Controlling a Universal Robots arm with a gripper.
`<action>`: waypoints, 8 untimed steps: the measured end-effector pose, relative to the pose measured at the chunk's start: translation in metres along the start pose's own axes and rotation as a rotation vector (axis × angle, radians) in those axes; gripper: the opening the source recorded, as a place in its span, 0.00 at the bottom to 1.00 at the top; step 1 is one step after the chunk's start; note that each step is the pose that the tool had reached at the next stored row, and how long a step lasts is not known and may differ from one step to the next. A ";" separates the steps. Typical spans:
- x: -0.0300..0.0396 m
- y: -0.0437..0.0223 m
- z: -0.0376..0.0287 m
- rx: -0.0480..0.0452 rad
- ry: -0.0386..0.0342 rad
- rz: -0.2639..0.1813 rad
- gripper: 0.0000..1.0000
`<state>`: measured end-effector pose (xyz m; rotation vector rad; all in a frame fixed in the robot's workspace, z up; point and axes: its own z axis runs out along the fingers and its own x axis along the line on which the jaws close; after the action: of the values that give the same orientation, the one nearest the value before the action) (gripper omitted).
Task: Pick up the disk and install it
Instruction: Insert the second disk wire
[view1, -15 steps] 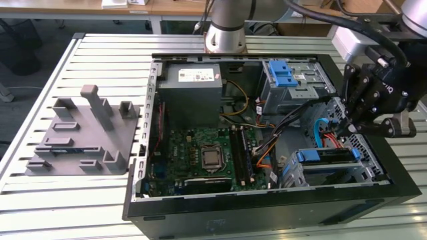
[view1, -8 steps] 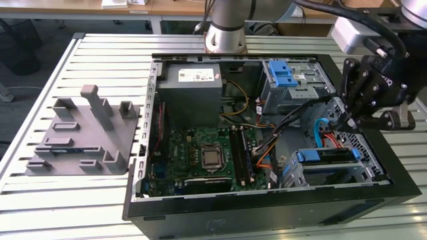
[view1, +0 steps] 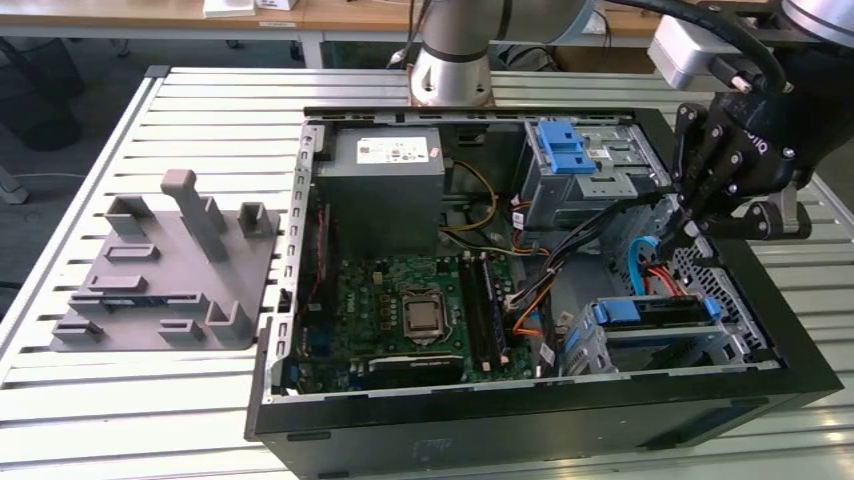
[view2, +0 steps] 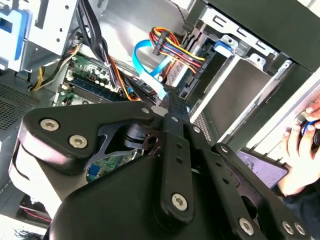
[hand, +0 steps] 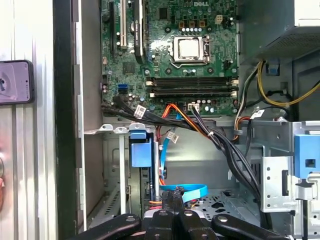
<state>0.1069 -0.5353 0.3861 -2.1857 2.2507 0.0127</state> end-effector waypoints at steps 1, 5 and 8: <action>0.0000 0.0000 0.0000 0.0000 0.0001 0.000 0.11; -0.0004 0.0001 -0.0001 0.0003 0.0176 0.000 0.11; -0.0018 0.0002 0.0006 -0.0002 0.0414 0.000 0.18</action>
<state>0.1067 -0.5335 0.3855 -2.2069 2.2715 -0.0326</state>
